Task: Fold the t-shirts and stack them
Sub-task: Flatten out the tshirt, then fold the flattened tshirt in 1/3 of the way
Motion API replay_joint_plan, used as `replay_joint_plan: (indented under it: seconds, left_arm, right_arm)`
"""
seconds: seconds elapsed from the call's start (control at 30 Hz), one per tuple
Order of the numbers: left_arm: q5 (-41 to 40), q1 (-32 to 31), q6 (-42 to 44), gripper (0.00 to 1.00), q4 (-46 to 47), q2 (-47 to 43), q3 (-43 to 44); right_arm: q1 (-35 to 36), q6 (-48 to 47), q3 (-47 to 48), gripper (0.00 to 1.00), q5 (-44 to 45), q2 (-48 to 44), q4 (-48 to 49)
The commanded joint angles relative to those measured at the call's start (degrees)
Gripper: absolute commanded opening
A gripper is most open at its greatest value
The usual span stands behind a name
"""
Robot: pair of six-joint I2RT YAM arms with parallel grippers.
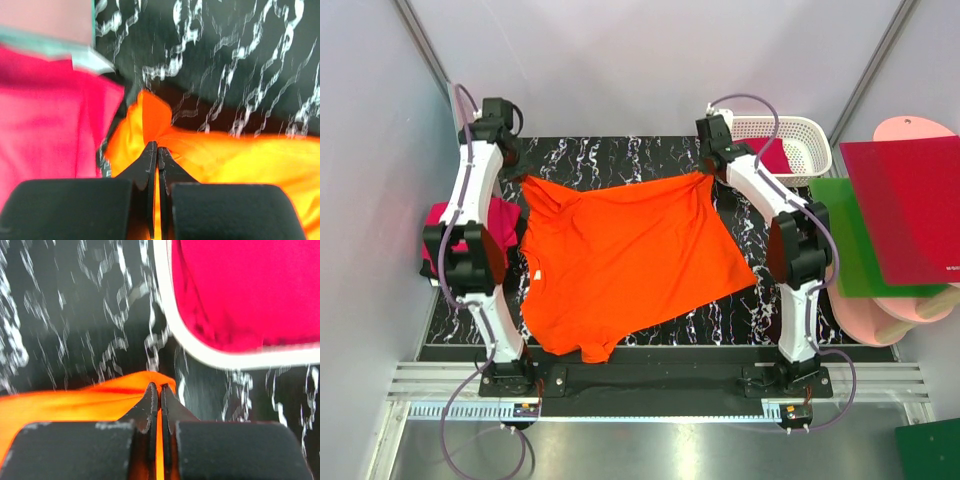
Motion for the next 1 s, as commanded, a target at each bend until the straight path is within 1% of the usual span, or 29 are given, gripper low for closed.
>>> replay_joint_plan:
  seconds: [0.0,0.07,0.1,0.17,0.3,0.5,0.63,0.67,0.83,0.97]
  left_arm:
    - [3.8,-0.5,-0.3,0.0,0.8,-8.4,-9.8]
    - [5.8,-0.6,-0.5,0.0,0.0,-11.2,-15.6]
    - [5.9,-0.7,-0.5,0.0,-0.1,-12.3,-17.5]
    - [5.9,-0.9,-0.9,0.0,-0.2,-15.9,-22.6]
    - [6.6,-1.0,-1.3,0.0,-2.2,-21.6,-27.5]
    - [7.4,-1.6,-1.3,0.0,-5.6,-28.1,-31.7]
    - [7.3,-1.9,-2.1,0.0,-7.3,-30.7,-37.4]
    - [7.4,-3.0,-2.2,0.0,-7.4,-31.2,-38.6]
    - [7.4,-4.6,-2.5,0.0,-9.2,-33.7,-45.0]
    - [6.8,-4.9,-2.5,0.01,-11.3,-33.3,-47.2]
  right_arm:
    - [0.3,1.9,-6.4,0.0,-4.7,-8.4,-4.9]
    - [0.2,2.2,-10.5,0.0,-6.1,-11.0,-6.7]
    - [0.1,2.5,-13.4,0.0,-6.9,-11.9,-7.2]
    - [0.2,2.8,-16.1,0.0,-8.1,-14.7,-8.0]
    - [0.3,3.1,-21.9,0.0,-9.6,-18.4,-9.4]
    - [0.2,2.4,-24.2,0.0,-10.1,-21.6,-12.9]
    - [0.2,2.6,-25.2,0.0,-10.9,-21.4,-14.5]
    - [0.2,2.6,-25.5,0.0,-11.1,-21.1,-14.9]
    - [0.2,2.6,-25.7,0.0,-11.8,-16.9,-18.5]
    - [0.2,3.0,-25.2,0.0,-13.1,-13.9,-20.4]
